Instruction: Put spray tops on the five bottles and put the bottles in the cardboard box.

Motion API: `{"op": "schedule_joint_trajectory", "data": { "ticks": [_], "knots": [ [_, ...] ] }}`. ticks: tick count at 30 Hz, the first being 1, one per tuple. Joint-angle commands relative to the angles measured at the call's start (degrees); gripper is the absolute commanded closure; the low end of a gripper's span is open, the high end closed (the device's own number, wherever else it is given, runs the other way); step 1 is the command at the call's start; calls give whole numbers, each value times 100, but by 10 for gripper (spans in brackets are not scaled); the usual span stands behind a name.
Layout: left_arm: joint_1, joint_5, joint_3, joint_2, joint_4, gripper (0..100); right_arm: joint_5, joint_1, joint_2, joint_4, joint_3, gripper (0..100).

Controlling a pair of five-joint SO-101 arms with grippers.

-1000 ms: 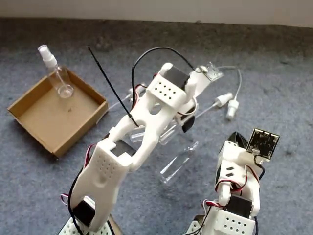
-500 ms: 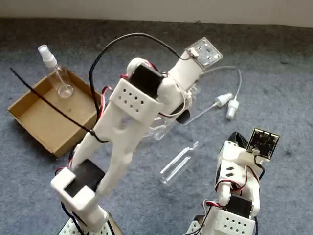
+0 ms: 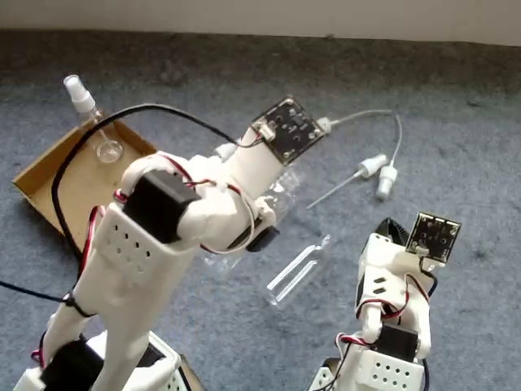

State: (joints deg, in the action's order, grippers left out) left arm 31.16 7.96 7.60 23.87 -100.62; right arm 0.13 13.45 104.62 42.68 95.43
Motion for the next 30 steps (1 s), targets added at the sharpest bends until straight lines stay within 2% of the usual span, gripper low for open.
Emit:
{"op": "schedule_joint_trajectory", "data": {
  "ticks": [1, 4, 10, 14, 20, 23, 25, 30],
  "knots": [
    [4, -26, -927, 1059, 202, 881, -88, -382, 75, -136, 101, 995],
    [-277, -26, -1684, 1719, 624, 881, -88, -444, 75, -145, 277, 995],
    [-1385, -53, -3389, 3196, 1908, 881, -88, -444, 75, -145, 312, 995],
    [-1833, -62, -4365, 3952, 2646, 881, -88, -453, 75, -127, 286, 995],
    [-1868, -88, -5552, 4716, 3560, 881, -53, -426, 31, -110, 75, 995],
    [-1903, -756, -6132, 5130, 4035, 881, 35, -418, 22, 268, -435, 994],
    [-1903, -1196, -6378, 5332, 4158, 881, 281, -426, 22, 690, -954, 981],
    [-1859, -1284, -6571, 5727, 4185, 881, 396, -426, -4, 1174, -2132, 930]
  ]
}}
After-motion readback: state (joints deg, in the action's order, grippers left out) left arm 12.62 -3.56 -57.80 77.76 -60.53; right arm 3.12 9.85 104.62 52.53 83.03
